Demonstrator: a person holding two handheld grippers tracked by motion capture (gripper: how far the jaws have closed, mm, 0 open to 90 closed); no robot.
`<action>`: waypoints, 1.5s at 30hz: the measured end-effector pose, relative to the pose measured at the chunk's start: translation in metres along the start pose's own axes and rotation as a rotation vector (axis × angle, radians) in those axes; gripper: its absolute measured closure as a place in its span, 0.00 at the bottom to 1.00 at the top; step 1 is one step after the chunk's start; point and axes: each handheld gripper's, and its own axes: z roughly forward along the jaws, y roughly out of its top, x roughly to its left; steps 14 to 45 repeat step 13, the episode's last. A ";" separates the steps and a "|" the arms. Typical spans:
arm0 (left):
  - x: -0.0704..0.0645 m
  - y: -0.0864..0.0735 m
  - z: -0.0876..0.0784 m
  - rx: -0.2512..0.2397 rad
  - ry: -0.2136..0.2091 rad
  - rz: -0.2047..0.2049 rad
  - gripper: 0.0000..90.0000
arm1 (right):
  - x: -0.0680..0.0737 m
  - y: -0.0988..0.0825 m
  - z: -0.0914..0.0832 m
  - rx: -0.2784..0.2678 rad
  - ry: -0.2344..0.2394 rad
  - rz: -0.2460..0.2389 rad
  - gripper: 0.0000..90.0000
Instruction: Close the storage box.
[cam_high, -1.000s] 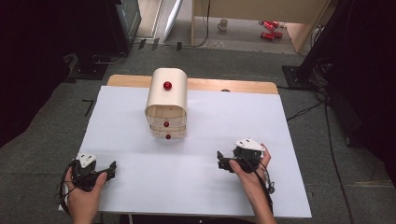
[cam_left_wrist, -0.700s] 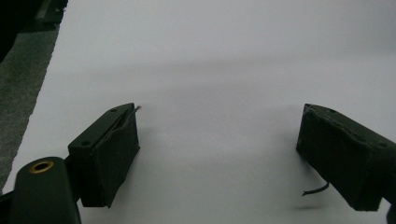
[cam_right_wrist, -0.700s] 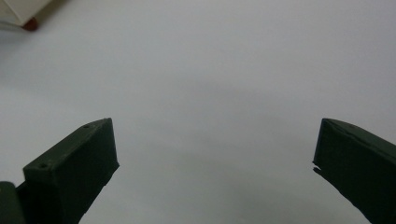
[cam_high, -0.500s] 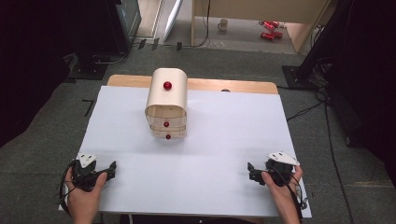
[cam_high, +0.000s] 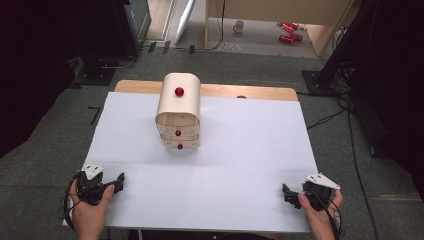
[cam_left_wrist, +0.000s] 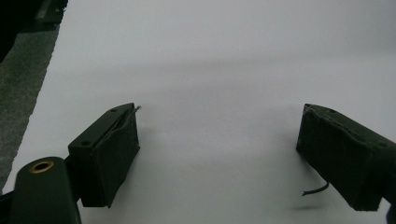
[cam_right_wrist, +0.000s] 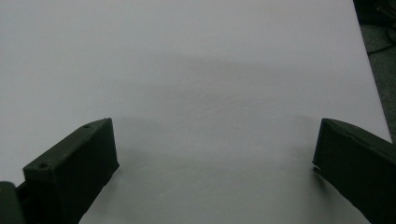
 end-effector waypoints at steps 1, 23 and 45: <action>0.000 0.000 0.000 0.000 0.000 0.000 0.14 | 0.002 0.000 0.001 0.004 -0.005 -0.014 0.00; 0.000 0.000 0.000 0.000 0.000 0.000 0.14 | 0.002 -0.005 0.003 -0.015 0.004 -0.027 0.00; 0.000 0.000 0.000 0.000 0.000 0.000 0.14 | 0.002 -0.005 0.003 -0.015 0.004 -0.027 0.00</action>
